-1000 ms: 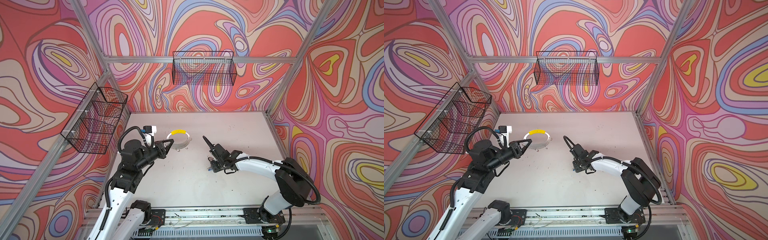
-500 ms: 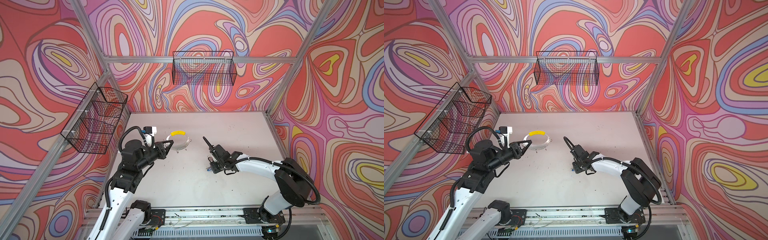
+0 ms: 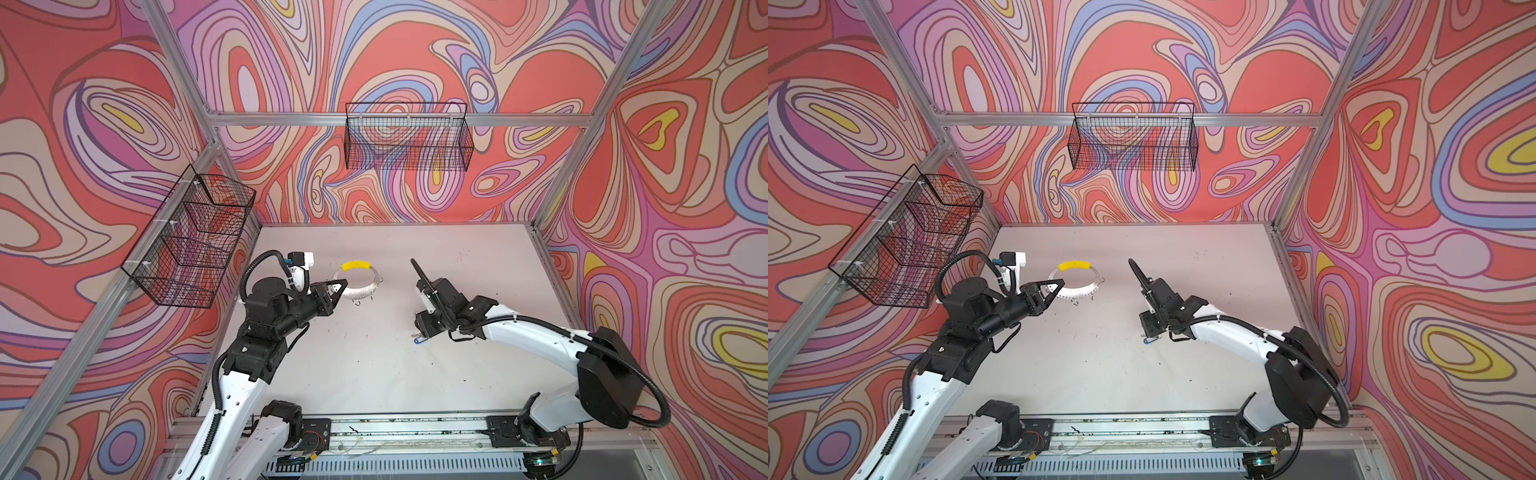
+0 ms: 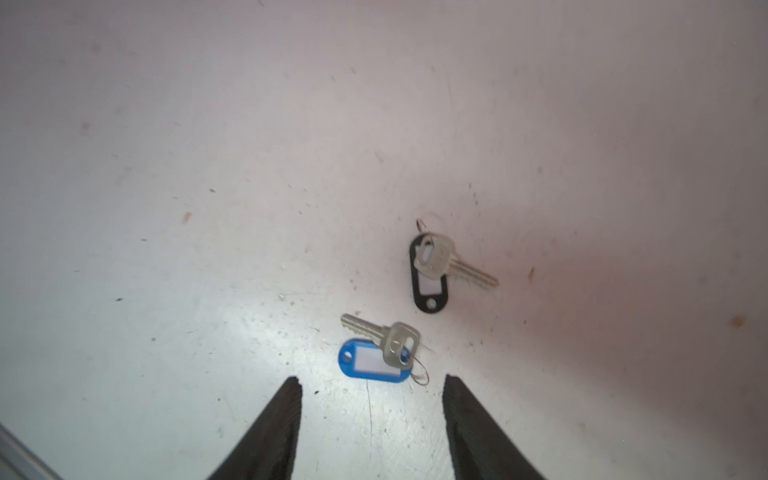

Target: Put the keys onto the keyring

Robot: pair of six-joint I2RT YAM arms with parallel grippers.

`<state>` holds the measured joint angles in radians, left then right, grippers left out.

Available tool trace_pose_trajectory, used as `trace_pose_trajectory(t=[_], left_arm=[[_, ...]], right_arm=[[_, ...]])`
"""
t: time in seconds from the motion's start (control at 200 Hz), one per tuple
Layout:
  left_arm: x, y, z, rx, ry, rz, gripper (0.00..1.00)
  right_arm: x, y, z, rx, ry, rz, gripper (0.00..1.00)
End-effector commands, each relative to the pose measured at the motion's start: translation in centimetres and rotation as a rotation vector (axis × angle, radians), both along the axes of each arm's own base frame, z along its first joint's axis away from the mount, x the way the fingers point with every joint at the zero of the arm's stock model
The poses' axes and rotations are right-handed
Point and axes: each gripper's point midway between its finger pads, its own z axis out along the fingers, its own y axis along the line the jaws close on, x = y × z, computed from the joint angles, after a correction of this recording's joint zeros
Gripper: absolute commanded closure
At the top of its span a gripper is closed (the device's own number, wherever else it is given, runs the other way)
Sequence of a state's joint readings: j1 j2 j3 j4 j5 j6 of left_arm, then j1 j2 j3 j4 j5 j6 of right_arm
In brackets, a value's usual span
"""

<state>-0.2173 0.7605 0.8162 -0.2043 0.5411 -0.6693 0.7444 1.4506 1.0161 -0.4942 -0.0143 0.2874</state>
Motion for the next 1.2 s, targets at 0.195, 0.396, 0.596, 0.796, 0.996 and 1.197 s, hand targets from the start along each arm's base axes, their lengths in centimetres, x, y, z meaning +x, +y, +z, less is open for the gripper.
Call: trace_pose_trajectory(t=[0.195,0.396,0.596,0.796,0.996,1.197], left_arm=[[0.9,-1.4,4.6,-0.114,-0.178,0.004,1.0],[0.9,-1.9,5.7,-0.18,-0.227,-0.015,1.0],[0.4,-2.8,6.2,-0.214,-0.239,-0.061,1.0],[0.3,-4.4,6.0,-0.243,-0.218,-0.139,1.0],[0.4,-5.0,5.4,-0.238,-0.201,-0.158,1.0],[0.1,-4.7,5.7,-0.231,-0.201,-0.146,0.97]], right_arm=[[-0.8,6.7,22.5,0.777,-0.254,0.208,0.19],[-0.6,8.4,22.4,0.862,-0.215,0.257,0.16],[-0.3,9.3,22.1,0.911,-0.203,0.277,0.21],[-0.7,10.5,23.9,1.01,-0.198,0.353,0.56],[-1.3,10.3,24.4,1.025,-0.193,0.371,1.0],[-1.1,8.8,25.4,1.053,-0.2,0.374,1.0]])
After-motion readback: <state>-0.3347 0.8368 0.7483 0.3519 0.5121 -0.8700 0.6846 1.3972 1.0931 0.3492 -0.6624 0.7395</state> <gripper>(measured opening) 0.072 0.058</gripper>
